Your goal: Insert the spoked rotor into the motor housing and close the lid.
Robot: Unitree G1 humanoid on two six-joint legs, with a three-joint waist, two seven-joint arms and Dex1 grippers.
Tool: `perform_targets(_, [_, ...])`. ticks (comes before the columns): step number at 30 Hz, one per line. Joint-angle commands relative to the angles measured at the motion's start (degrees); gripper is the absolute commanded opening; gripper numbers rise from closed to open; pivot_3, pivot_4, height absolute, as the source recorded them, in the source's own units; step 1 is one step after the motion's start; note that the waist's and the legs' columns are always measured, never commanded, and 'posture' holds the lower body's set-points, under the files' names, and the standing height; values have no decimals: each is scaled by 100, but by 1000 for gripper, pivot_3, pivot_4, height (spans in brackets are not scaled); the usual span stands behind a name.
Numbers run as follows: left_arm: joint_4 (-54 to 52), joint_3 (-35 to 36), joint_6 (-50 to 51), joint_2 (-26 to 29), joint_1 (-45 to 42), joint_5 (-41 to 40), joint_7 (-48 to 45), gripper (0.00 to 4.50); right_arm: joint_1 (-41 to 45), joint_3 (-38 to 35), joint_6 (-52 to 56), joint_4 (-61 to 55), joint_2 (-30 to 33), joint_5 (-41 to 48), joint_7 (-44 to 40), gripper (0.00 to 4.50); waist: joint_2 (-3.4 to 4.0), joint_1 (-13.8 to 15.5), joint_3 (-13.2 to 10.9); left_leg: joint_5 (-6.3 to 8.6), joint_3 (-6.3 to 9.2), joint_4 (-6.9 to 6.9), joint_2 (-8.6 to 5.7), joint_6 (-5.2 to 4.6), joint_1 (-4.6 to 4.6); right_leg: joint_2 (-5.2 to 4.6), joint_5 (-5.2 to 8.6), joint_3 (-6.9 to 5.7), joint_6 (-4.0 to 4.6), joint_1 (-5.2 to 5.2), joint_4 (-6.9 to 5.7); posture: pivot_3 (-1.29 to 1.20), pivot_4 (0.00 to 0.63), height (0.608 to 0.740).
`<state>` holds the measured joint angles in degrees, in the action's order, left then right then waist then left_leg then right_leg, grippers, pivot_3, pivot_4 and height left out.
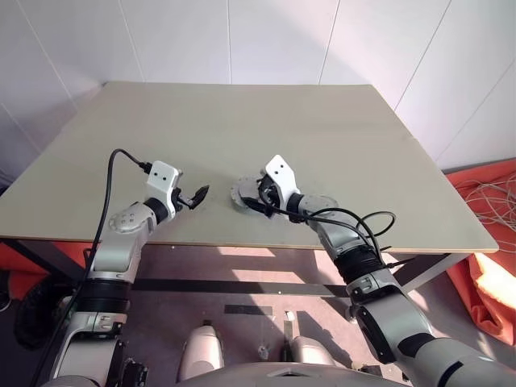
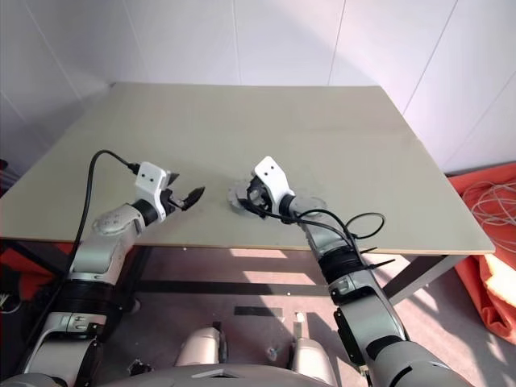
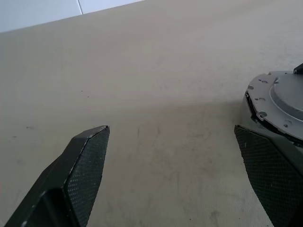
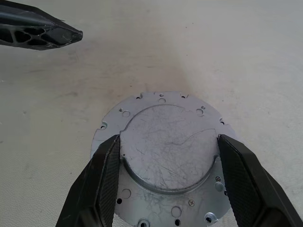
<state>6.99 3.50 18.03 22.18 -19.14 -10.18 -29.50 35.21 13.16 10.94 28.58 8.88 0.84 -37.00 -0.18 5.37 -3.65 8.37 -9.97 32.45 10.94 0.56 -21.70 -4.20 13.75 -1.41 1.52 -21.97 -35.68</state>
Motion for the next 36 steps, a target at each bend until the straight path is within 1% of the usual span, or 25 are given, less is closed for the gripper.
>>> perform_targets(1, [-197, 102, -47, 32, -76, -73, 16, 4500, 12, 31, 115, 274, -2, -134, 93, 3111, 0, 0, 0, 0, 0, 0, 0, 0, 1, 0, 0, 0, 0, 0, 0, 0, 0, 740])
perform_targets(5, [-201, 107, -48, 22, -67, -73, 31, 4500, 83, 42, 103, 408, -14, -163, 112, 3111, 0, -2, 0, 0, 1, -2, 0, 0, 8, 0, -2, 0, 4, 5, 0, 0, 0, 740])
perform_targets(12, [-245, 118, -37, 10, -22, -76, 54, 4500, 179, 104, 42, 565, -66, -240, 76, 3111, 0, -7, 0, 1, 7, -8, -1, 0, 48, -2, -2, 0, 3, 34, 2, 0, 0, 740])
perform_targets(27, [-311, 111, -3, -12, 31, -75, 61, 4500, 215, 228, 18, 875, -130, -359, 139, 3111, -4, -30, 3, 2, 10, -21, -2, 0, 61, -1, -2, -1, 4, 20, 4, 0, 0, 740])
perform_targets(36, [-354, 112, 24, -18, 40, -73, 78, 4500, 255, 353, 44, 1028, -131, -439, 69, 3111, -4, -115, 3, 5, 17, -23, -5, -3, 66, -2, -2, -3, 4, -4, 26, 0, 0, 740])
